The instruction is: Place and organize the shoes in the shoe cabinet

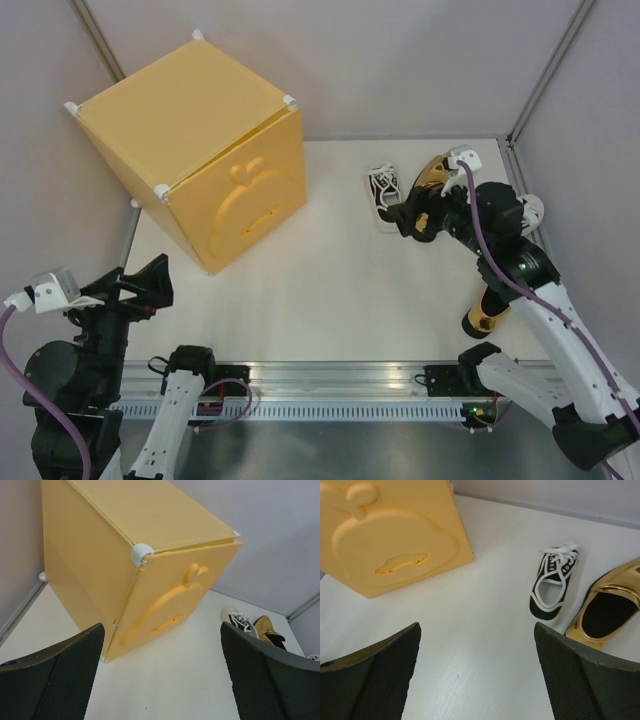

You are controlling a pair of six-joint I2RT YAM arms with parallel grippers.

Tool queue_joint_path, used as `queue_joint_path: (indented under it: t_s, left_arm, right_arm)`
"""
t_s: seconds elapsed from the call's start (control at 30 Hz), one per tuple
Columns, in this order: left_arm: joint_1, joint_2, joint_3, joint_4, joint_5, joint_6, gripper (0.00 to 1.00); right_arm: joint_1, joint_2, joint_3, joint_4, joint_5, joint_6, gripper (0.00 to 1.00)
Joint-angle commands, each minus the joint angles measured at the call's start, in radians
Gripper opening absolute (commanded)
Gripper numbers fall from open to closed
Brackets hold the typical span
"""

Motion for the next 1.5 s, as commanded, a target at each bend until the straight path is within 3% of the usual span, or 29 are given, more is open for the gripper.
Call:
queue_joint_path:
  t_s: [0.0,0.2,0.33,0.47,0.7,1.13,1.47]
  left_arm:
    - [-0.004,0.043,-0.001,-0.053,0.045,-0.037,1.00]
    - [-0.004,0.083,0.001,-0.081,0.062,-0.038,1.00]
    - [-0.004,0.094,-0.003,-0.098,0.046,-0.037,1.00]
    - [-0.004,0.101,-0.006,-0.107,0.027,-0.038,1.00]
    - [-0.004,0.118,-0.012,-0.109,0.019,-0.034,1.00]
    - [-0.004,0.164,-0.021,-0.105,0.002,-0.047,1.00]
    - [-0.004,0.177,-0.021,-0.105,-0.004,-0.044,1.00]
  right_arm:
    - [0.005,0.128,0.050,0.162,-0.165,0.026,0.98]
    - [0.005,0.388,0.156,0.300,-0.268,0.007,0.98]
    - [0.005,0.558,0.171,0.542,-0.395,0.017,0.98]
    - [0.005,0.717,0.280,0.598,-0.524,0.003,0.98]
    - [0.005,0.882,0.383,0.799,-0.598,-0.023,0.98]
    - [0.005,1.183,0.691,0.805,-0.820,-0.057,0.98]
    - [0.005,1.279,0.812,0.816,-0.925,-0.042,0.98]
